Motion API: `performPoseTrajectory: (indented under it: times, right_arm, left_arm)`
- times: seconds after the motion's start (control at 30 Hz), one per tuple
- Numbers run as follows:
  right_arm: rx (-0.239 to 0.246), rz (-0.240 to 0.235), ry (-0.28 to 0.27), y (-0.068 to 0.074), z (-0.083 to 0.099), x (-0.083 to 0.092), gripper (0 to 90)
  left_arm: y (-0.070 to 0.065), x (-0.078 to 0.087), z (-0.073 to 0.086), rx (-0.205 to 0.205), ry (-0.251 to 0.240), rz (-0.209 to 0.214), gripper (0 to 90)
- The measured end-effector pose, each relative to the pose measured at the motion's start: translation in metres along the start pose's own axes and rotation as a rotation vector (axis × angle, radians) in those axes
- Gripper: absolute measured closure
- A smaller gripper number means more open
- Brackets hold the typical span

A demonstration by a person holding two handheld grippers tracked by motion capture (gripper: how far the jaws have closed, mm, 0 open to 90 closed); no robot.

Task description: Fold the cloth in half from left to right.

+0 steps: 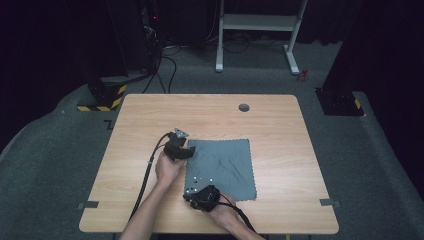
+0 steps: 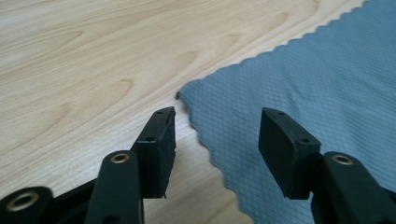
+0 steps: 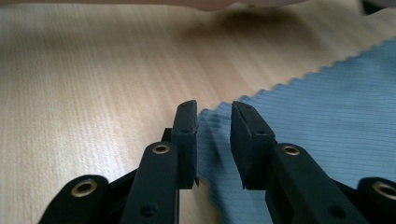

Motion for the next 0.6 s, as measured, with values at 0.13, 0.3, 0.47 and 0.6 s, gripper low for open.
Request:
performPoseTrajectory:
  times: [0.13,0.3,0.47,0.6]
  right_arm:
    - [0.007,-0.010,0.008,0.004,0.000,-0.003,69.6]
    - [0.013,-0.014,0.007,0.007,0.001,-0.001,67.0]
    - [0.001,-0.013,0.004,0.008,0.002,0.000,63.0]
    - [-0.011,-0.008,0.000,0.007,0.003,0.000,60.5]
  left_arm:
    - [0.009,-0.005,0.000,0.019,-0.003,-0.005,49.7]
    - [0.013,-0.011,-0.008,0.028,0.004,-0.005,52.6]
    - [0.014,-0.013,-0.013,0.023,0.021,0.001,56.7]
    - [0.014,-0.015,-0.015,0.011,0.021,0.015,62.6]
Point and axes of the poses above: each handheld gripper's, and its own axes: x roughly backward along the jaws, z roughly out of its underside, y roughly to its left, the point moved 2 cm from there along -x, roughly forward along the jaws, and after that the axes turned 13 degrees about z, right-handed, at the moved point
